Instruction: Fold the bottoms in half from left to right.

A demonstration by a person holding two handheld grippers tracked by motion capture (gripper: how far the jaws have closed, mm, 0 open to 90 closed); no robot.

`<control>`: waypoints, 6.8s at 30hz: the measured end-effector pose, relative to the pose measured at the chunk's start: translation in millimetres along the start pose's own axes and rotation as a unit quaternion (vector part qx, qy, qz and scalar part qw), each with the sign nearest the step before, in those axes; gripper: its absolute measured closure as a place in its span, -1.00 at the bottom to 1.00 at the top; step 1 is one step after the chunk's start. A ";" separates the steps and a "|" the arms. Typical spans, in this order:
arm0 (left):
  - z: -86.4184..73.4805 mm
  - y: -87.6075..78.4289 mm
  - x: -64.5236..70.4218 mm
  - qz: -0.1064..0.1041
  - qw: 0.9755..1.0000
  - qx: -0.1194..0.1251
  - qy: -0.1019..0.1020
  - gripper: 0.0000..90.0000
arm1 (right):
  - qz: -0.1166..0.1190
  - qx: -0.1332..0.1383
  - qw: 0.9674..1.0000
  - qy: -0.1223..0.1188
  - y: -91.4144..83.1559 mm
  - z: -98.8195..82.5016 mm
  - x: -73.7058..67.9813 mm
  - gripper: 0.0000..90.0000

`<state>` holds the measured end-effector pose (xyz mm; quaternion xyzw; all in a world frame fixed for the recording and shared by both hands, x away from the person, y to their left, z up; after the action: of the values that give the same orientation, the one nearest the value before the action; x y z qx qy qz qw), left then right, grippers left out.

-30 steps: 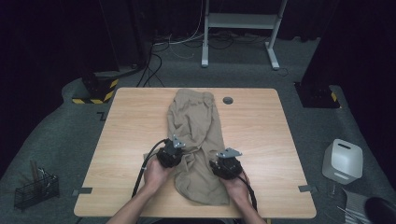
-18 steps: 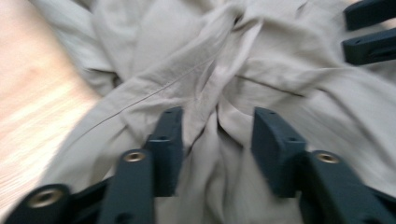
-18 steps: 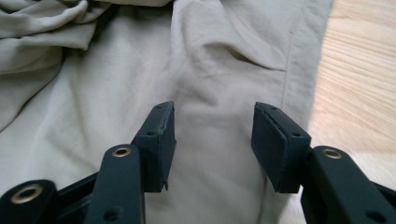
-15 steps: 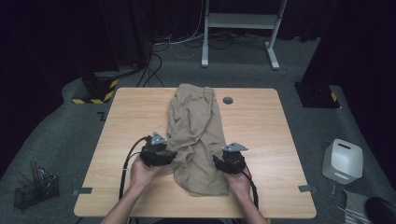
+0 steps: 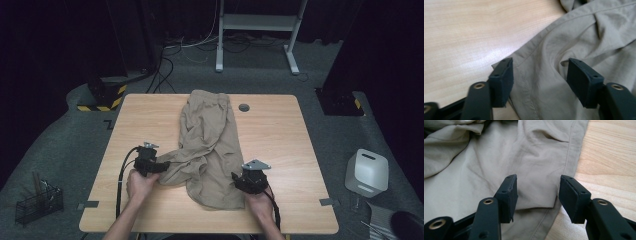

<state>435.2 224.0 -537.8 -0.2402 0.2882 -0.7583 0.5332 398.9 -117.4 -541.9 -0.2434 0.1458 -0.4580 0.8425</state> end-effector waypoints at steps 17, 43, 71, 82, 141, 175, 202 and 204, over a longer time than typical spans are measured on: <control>39.0 -69.6 61.0 -0.130 0.981 0.127 0.069 0.97 | 0.019 -0.004 1.000 -0.006 -3.8 -1.8 -4.8 0.21; 24.4 -45.6 160.8 -0.184 0.960 0.061 0.204 0.97 | 0.022 -0.008 0.999 -0.039 20.6 3.3 -18.2 0.23; -18.1 -29.0 82.7 -0.134 0.988 0.048 0.054 0.01 | 0.075 -0.009 0.997 0.000 12.9 24.6 -29.7 0.94; -10.3 -25.2 67.8 -0.095 0.993 0.049 0.053 0.16 | 0.009 -0.005 1.000 -0.001 -10.9 26.5 9.9 0.78; -8.2 -13.1 93.8 -0.144 0.983 0.043 0.106 0.01 | 0.086 -0.002 0.995 -0.046 -9.8 15.7 -26.4 0.55; -14.2 -82.8 36.1 -0.115 0.988 0.085 0.059 0.06 | 0.082 0.024 0.996 -0.023 -21.0 17.9 -24.3 0.40; -50.9 -81.4 68.8 -0.133 0.977 0.012 0.165 0.00 | 0.052 -0.016 0.999 0.005 -14.4 12.4 -3.6 0.48; -42.1 -90.0 65.3 -0.141 0.980 0.024 0.139 -0.14 | 0.047 -0.003 0.999 0.007 -18.9 15.4 -3.3 0.41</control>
<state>325.9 193.7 -502.0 -0.1580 0.3044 -0.8586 0.3809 391.1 -119.1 -518.7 -0.2358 0.1647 -0.4188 0.8613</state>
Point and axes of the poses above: each handheld gripper's, and its own axes: y roughly forward along the jaws, z roughly out of its top, x roughly to its right, the point moved 4 cm from there along y, roughly forward along the jaws, and after that the axes turned 9 degrees about x, right-handed, at the moved point
